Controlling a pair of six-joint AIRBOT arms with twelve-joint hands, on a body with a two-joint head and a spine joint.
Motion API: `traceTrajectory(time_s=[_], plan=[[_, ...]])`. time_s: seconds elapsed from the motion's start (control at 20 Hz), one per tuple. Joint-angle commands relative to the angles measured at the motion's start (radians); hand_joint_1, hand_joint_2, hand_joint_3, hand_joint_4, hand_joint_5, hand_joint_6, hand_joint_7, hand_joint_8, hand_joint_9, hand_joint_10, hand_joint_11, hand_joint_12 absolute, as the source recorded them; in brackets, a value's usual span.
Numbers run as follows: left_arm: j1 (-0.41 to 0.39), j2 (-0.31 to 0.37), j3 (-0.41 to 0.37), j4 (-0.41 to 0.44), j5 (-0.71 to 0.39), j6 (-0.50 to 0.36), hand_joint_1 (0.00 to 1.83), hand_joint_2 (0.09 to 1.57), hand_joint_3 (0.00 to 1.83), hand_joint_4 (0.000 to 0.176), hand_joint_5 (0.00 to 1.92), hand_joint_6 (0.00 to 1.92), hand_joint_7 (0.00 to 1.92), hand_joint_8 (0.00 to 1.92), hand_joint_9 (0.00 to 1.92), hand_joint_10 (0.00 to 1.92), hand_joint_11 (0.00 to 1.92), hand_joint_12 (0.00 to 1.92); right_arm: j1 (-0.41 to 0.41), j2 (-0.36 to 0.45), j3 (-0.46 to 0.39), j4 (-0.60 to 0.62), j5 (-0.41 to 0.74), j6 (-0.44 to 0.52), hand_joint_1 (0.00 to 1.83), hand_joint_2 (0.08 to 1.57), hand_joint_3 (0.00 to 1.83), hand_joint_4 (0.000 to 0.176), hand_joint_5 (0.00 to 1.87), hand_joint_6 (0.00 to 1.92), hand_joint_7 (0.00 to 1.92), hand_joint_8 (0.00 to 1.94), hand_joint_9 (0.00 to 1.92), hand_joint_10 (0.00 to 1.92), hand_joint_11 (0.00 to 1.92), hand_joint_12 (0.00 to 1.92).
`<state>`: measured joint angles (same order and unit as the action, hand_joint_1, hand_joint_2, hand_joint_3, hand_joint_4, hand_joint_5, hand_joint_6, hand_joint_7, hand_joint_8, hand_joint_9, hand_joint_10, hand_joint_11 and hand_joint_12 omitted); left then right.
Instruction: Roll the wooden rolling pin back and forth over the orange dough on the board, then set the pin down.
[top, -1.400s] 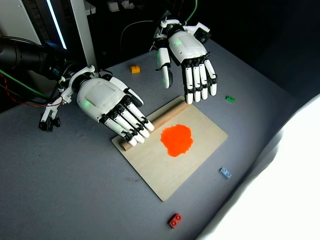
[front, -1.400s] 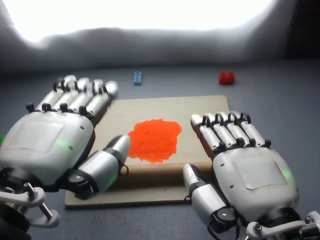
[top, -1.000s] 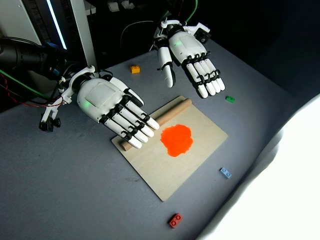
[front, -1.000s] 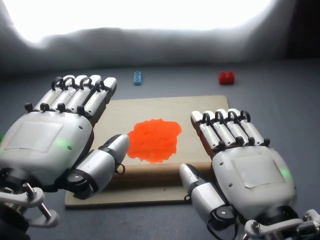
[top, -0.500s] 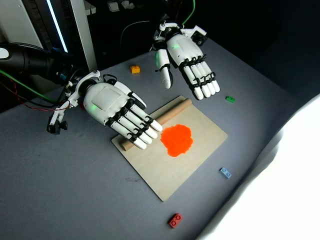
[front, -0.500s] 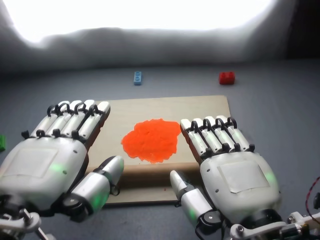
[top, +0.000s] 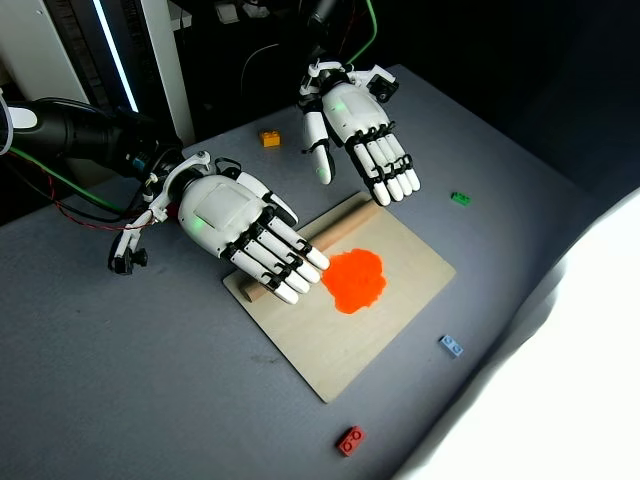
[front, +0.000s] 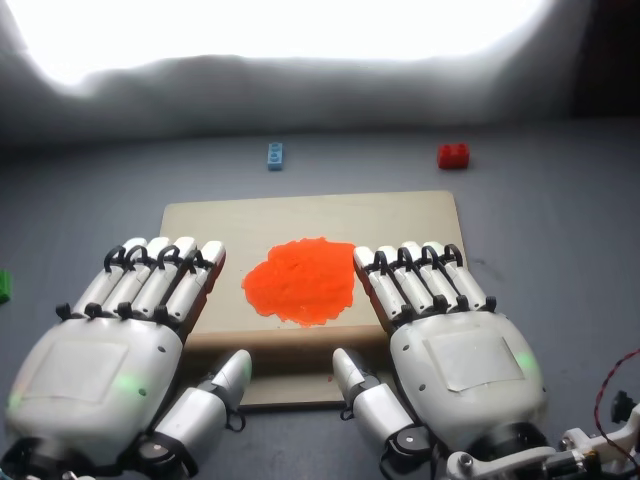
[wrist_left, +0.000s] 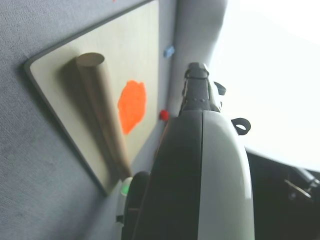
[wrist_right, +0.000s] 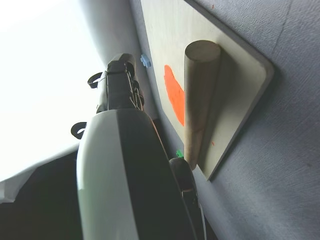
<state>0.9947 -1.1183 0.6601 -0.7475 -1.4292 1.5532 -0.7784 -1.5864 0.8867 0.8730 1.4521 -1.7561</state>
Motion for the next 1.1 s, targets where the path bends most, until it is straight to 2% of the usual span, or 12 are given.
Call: traceTrajectory(time_s=[0.0, 0.1, 0.15, 0.25, 0.3, 0.4, 0.45, 0.8, 1.05], plan=[[0.0, -0.008, 0.006, 0.066, -0.106, 0.008, 0.0, 1.55, 0.03, 0.0, 0.0, 0.0, 0.0, 0.0, 0.0, 0.0, 0.0, 0.0, -0.003, -0.001, 0.003, -0.089, 0.073, 0.001, 0.0, 1.57, 0.03, 0.0, 0.09, 0.01, 0.1, 0.0, 0.1, 0.01, 0.0, 0.2], [0.003, -0.032, 0.022, 0.066, -0.117, 0.01, 0.0, 1.56, 0.03, 0.0, 0.0, 0.0, 0.0, 0.0, 0.0, 0.0, 0.0, 0.0, -0.003, -0.009, 0.014, -0.089, 0.069, 0.001, 0.0, 1.57, 0.03, 0.0, 0.09, 0.01, 0.1, 0.0, 0.09, 0.01, 0.0, 0.2], [0.003, -0.041, 0.029, 0.066, -0.118, 0.013, 0.0, 1.55, 0.02, 0.0, 0.0, 0.0, 0.0, 0.0, 0.0, 0.0, 0.0, 0.0, -0.004, -0.012, 0.02, -0.089, 0.067, 0.002, 0.0, 1.57, 0.03, 0.0, 0.06, 0.01, 0.05, 0.0, 0.05, 0.0, 0.0, 0.1], [0.003, -0.062, 0.048, 0.066, -0.123, 0.014, 0.0, 1.54, 0.02, 0.0, 0.0, 0.0, 0.0, 0.0, 0.0, 0.0, 0.0, 0.0, -0.009, -0.016, 0.03, -0.089, 0.061, 0.005, 0.0, 1.57, 0.03, 0.0, 0.05, 0.0, 0.03, 0.0, 0.03, 0.0, 0.0, 0.04], [0.002, -0.07, 0.056, 0.065, -0.125, 0.014, 0.0, 1.45, 0.0, 0.0, 0.0, 0.0, 0.0, 0.0, 0.0, 0.0, 0.0, 0.0, -0.012, -0.017, 0.034, -0.089, 0.059, 0.005, 0.0, 1.55, 0.02, 0.0, 0.02, 0.0, 0.02, 0.0, 0.02, 0.0, 0.01, 0.04], [-0.002, -0.088, 0.073, 0.065, -0.126, 0.014, 0.0, 1.43, 0.0, 0.0, 0.0, 0.0, 0.0, 0.0, 0.0, 0.0, 0.0, 0.0, -0.015, -0.018, 0.039, -0.089, 0.054, 0.008, 0.0, 1.55, 0.02, 0.0, 0.04, 0.01, 0.04, 0.01, 0.04, 0.01, 0.0, 0.01], [-0.004, -0.1, 0.083, 0.065, -0.126, 0.014, 0.0, 1.44, 0.0, 0.0, 0.0, 0.0, 0.0, 0.0, 0.0, 0.0, 0.0, 0.0, -0.016, -0.02, 0.043, -0.089, 0.052, 0.008, 0.0, 1.56, 0.02, 0.0, 0.05, 0.01, 0.07, 0.01, 0.08, 0.02, 0.0, 0.0], [-0.017, -0.162, 0.128, 0.064, -0.126, 0.03, 0.0, 1.37, 0.0, 0.0, 0.0, 0.0, 0.0, 0.0, 0.0, 0.0, 0.0, 0.0, -0.016, -0.025, 0.06, -0.089, 0.022, 0.014, 0.0, 1.53, 0.0, 0.0, 0.03, 0.01, 0.04, 0.01, 0.05, 0.01, 0.01, 0.0], [-0.015, -0.197, 0.156, 0.06, -0.126, 0.036, 0.0, 1.39, 0.0, 0.0, 0.0, 0.0, 0.0, 0.0, 0.0, 0.0, 0.0, 0.0, -0.011, -0.037, 0.082, -0.089, 0.016, 0.014, 0.0, 1.51, 0.0, 0.0, 0.0, 0.0, 0.01, 0.0, 0.03, 0.0, 0.0, 0.0]])
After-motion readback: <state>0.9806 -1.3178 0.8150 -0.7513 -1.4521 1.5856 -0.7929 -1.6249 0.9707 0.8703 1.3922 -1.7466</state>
